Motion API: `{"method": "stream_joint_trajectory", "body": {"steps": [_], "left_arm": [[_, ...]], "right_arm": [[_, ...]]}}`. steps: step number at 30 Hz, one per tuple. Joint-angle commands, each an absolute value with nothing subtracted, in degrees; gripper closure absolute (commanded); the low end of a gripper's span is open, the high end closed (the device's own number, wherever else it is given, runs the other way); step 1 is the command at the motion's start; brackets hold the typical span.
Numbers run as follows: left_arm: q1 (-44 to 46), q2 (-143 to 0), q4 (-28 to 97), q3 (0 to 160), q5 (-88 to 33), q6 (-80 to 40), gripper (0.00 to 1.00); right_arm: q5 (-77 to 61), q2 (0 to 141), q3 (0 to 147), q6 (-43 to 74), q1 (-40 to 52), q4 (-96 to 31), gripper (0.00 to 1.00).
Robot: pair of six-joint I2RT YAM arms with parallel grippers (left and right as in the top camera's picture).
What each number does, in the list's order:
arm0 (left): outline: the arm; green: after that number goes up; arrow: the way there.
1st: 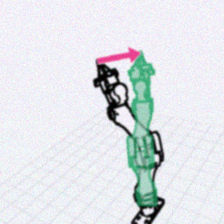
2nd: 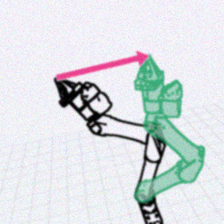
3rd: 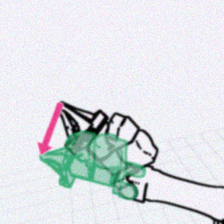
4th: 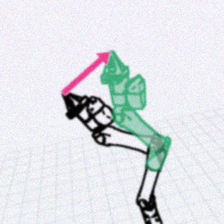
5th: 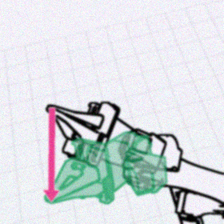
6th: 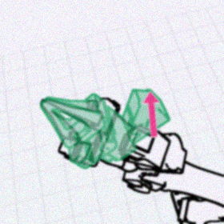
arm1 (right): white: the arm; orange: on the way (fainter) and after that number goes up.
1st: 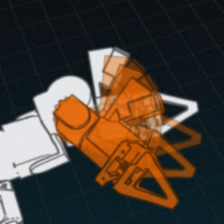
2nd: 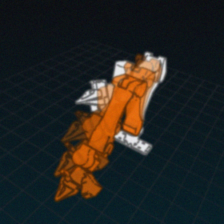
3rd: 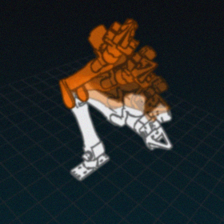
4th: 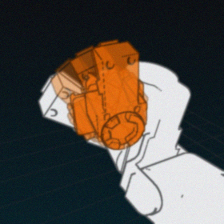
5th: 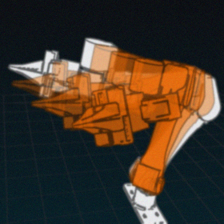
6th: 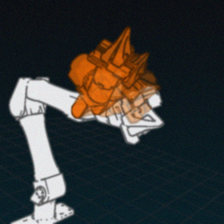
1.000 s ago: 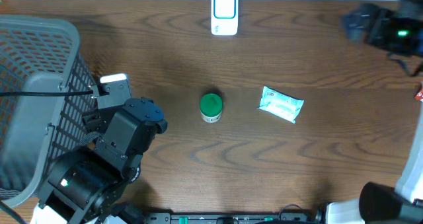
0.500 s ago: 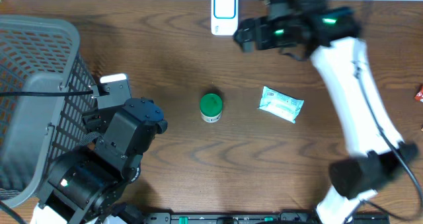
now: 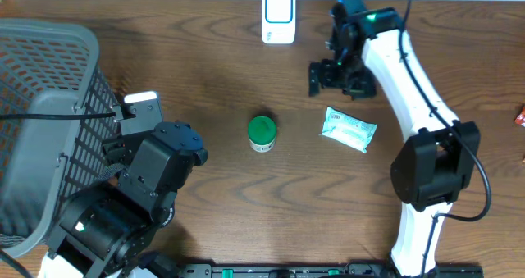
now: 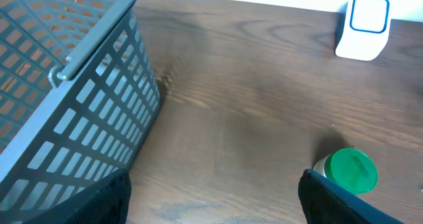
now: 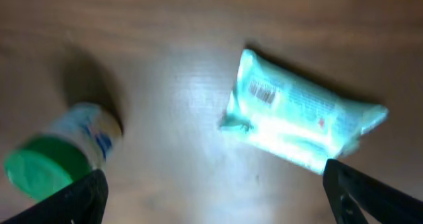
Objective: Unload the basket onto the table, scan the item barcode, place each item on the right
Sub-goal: 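Reach the right gripper over the green-capped jar, then grasp the green-capped jar with the right gripper and lift it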
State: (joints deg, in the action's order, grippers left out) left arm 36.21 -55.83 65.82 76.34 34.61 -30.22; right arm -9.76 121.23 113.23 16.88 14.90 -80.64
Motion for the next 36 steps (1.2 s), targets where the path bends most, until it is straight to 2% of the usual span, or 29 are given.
{"method": "stream_joint_trajectory", "body": {"steps": [1,19,36], "left_arm": [[36.12,-55.72,65.98,76.34,34.92,-30.76,0.18],[36.12,-55.72,65.98,76.34,34.92,-30.76,0.19],[36.12,-55.72,65.98,76.34,34.92,-30.76,0.19]], "right_arm": [[-15.29,120.22,113.99,14.15,15.53,-82.35,0.01],[-5.65,120.95,114.1,44.16,36.53,-73.01,0.01],[-6.74,127.39,114.1,53.89,40.23,-71.83,0.01]]}}
